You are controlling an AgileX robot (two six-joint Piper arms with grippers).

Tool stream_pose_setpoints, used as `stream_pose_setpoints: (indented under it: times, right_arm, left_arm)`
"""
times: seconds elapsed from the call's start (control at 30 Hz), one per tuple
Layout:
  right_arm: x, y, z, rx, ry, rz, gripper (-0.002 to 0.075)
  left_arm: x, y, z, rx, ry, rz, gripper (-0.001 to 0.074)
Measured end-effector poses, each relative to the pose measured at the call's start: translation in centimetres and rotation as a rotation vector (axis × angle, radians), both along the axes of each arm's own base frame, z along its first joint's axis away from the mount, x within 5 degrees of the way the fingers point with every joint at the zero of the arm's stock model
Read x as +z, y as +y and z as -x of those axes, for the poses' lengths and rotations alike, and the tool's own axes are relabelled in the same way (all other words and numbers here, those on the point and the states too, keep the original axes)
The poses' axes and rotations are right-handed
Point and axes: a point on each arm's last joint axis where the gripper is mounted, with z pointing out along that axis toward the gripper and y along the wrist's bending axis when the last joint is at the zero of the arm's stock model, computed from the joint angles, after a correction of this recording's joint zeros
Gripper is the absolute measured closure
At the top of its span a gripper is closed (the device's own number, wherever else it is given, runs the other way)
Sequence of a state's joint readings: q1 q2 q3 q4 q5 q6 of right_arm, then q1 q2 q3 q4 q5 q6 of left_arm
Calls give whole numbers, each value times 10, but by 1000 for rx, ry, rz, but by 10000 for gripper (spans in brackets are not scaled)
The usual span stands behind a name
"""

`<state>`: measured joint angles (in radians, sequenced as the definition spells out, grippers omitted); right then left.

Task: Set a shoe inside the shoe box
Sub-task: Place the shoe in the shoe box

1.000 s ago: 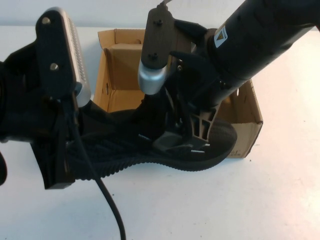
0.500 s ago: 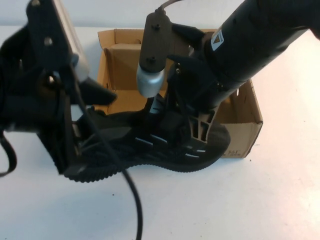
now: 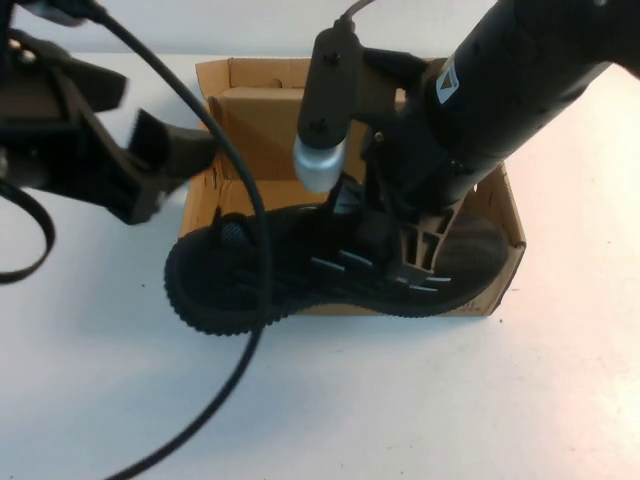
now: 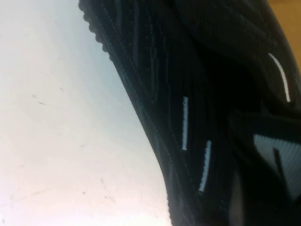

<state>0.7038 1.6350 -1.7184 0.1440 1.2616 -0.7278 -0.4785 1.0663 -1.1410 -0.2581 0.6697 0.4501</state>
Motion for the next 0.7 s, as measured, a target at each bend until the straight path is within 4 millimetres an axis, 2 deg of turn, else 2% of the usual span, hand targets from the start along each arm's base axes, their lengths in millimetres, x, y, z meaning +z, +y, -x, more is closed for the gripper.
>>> stream_pose_setpoints:
  times: [0.1, 0.17, 0.27, 0.33, 0.4, 0.5, 0.7]
  right_arm:
    - [0, -8, -7, -32, 1, 2, 690]
    - [4, -17, -17, -70, 0, -13, 690]
    - [16, -33, -35, -142, -18, -59, 690]
    - [25, -44, -50, -187, -45, -84, 691]
    - [30, -49, -62, -211, -72, -95, 691]
    - [29, -47, -79, -224, -103, -81, 691]
    - [14, -31, -111, -218, -110, -71, 691]
  left_arm:
    - [4, 11, 3, 96, -11, -17, 101]
    - [4, 18, 5, 151, -6, -48, 185]
    - [1, 27, 9, 201, 23, -105, 386]
    - [-2, 29, 12, 210, 64, -135, 561]
    - [-5, 30, 14, 212, 102, -159, 654]
    - [-12, 32, 17, 214, 155, -192, 713]
    - [-23, 33, 21, 207, 243, -218, 734]
